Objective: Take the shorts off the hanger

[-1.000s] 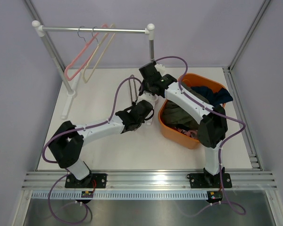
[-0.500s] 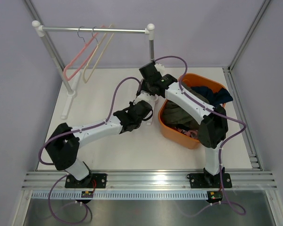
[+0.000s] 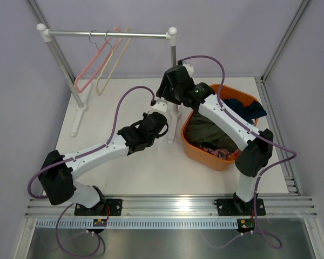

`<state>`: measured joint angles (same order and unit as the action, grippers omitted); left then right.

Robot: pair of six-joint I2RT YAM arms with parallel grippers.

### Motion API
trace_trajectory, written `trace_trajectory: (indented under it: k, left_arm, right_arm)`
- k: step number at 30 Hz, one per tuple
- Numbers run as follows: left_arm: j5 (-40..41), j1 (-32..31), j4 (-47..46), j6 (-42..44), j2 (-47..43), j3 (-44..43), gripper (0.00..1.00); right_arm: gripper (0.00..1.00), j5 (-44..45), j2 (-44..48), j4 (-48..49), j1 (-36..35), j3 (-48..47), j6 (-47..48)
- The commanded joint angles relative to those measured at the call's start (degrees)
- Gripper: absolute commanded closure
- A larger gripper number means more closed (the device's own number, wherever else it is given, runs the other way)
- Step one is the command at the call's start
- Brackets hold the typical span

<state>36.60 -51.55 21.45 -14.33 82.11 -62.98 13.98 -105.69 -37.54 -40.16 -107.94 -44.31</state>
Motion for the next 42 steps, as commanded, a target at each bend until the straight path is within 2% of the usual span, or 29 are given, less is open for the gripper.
trace_trajectory:
  k: [1, 4, 12, 20, 25, 34, 42]
  left_arm:
    - [-1.62, -0.04, -1.41, 1.32, -3.53, -0.48, 1.00]
    - [-2.93, -0.04, -1.41, 1.67, -4.85, 0.14, 1.00]
    - [-6.36, -0.04, -2.56, 2.90, -7.66, 1.63, 1.00]
    - [-8.65, -0.04, -2.03, 3.08, -9.68, 2.42, 1.00]
    - [-6.98, 0.40, 0.25, 1.85, -10.30, 0.93, 1.00]
    - [-7.60, 4.44, 4.03, -1.40, -12.67, -1.79, 1.00]
    - [-10.49, 10.41, 4.12, -1.41, -13.03, -10.21, 1.00]
  right_arm:
    - [0.31, -0.53, 2.94, 1.77, -0.44, -0.60, 1.60]
    - [0.19, -1.23, 4.17, 2.38, -0.44, -0.60, 1.86]
    - [0.08, -3.42, 6.28, 3.26, -0.44, -3.76, 3.97]
    - [0.05, -4.84, 5.49, 1.77, -0.44, -10.96, 6.52]
    - [0.05, -1.59, 7.68, 0.89, -0.44, -11.86, 8.01]
    - [0.02, 5.53, 19.10, 1.94, 0.26, -7.29, 12.23]
    - [0.01, 9.40, 29.48, 4.05, 0.79, 0.79, 14.78]
